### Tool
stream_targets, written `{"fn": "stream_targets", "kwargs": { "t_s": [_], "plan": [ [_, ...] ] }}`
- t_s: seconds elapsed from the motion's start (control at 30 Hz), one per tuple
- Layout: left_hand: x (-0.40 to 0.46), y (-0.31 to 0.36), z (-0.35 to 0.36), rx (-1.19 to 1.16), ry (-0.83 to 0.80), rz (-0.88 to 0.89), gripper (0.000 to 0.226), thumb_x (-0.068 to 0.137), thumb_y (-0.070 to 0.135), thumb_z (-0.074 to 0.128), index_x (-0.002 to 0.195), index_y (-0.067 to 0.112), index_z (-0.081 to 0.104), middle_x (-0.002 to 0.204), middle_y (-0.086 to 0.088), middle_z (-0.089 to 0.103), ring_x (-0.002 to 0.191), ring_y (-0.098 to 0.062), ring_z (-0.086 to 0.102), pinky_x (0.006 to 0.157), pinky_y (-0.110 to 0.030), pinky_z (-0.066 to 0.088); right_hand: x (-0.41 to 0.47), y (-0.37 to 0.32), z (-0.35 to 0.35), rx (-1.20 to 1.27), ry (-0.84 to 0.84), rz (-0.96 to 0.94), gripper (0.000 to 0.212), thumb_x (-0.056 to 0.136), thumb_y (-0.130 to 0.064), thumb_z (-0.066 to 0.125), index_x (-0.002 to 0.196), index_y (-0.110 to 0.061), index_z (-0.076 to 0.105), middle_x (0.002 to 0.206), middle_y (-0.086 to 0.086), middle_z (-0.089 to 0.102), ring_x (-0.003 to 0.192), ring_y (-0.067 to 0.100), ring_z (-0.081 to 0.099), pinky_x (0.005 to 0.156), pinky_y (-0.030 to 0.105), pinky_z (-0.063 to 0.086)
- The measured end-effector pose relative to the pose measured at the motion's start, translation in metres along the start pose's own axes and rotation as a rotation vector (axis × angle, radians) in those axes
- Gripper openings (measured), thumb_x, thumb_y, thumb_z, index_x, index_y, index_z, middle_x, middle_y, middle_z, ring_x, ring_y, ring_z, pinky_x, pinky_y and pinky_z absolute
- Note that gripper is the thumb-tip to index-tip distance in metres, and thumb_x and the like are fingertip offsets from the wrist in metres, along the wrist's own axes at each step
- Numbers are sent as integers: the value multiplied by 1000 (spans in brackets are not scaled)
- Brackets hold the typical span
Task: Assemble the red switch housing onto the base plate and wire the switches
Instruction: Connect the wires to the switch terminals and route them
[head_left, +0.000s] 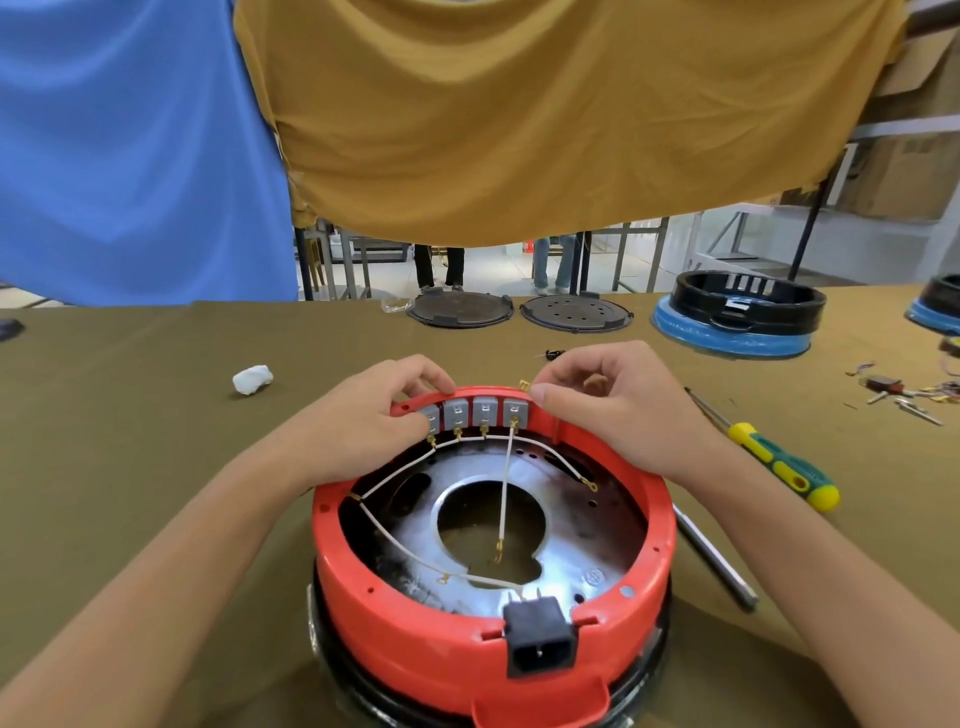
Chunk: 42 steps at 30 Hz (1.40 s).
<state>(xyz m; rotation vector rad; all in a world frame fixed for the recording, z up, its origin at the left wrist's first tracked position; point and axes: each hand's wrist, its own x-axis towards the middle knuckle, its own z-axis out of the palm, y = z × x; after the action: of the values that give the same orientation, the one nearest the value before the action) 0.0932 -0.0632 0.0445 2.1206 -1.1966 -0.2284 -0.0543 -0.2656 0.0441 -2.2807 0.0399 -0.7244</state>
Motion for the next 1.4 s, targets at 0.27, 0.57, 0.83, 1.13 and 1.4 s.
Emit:
{"fn": "stream_targets", "kwargs": {
  "t_s": [0.27, 0.57, 0.83, 1.13, 1.4],
  "plan": [
    [-5, 11, -2, 198, 101, 56, 20, 89, 24, 63, 104, 38, 63, 101, 15, 65, 92, 0, 58, 76, -18, 43, -3, -6, 1, 131, -37, 61, 9, 86, -24, 74, 81, -19, 79, 73, 5, 72, 65, 14, 63, 66, 23, 50],
    [-10, 39, 10, -155, 165, 285, 3, 87, 25, 74, 89, 25, 76, 84, 10, 74, 79, -3, 68, 74, -16, 52, -7, -16, 1, 315, -73, -33, 8, 86, -25, 77, 84, -18, 80, 77, 14, 73, 66, 45, 59, 60, 54, 46],
    [-9, 38, 11, -565, 20, 137, 8, 85, 31, 70, 86, 25, 76, 91, -5, 74, 88, -17, 67, 82, -32, 52, -8, -17, 1, 393, -160, -37, 14, 85, -15, 74, 96, -7, 79, 85, 11, 77, 78, 30, 71, 75, 37, 55],
    [-6, 32, 7, -834, 3, -18, 20, 75, 25, 72, 91, 13, 74, 78, -6, 71, 74, -18, 70, 69, -25, 58, -1, -9, 0, 256, 84, 26, 10, 91, -20, 69, 91, -16, 79, 80, 0, 76, 80, 20, 70, 78, 26, 54],
    [-8, 29, 2, -635, 71, -157, 5, 90, 5, 67, 91, 8, 72, 79, -8, 73, 66, -14, 66, 65, -25, 57, 0, 0, 2, 110, -201, 323, 43, 95, -8, 59, 134, -25, 59, 130, -9, 62, 116, 5, 59, 101, 21, 45]
  ]
}}
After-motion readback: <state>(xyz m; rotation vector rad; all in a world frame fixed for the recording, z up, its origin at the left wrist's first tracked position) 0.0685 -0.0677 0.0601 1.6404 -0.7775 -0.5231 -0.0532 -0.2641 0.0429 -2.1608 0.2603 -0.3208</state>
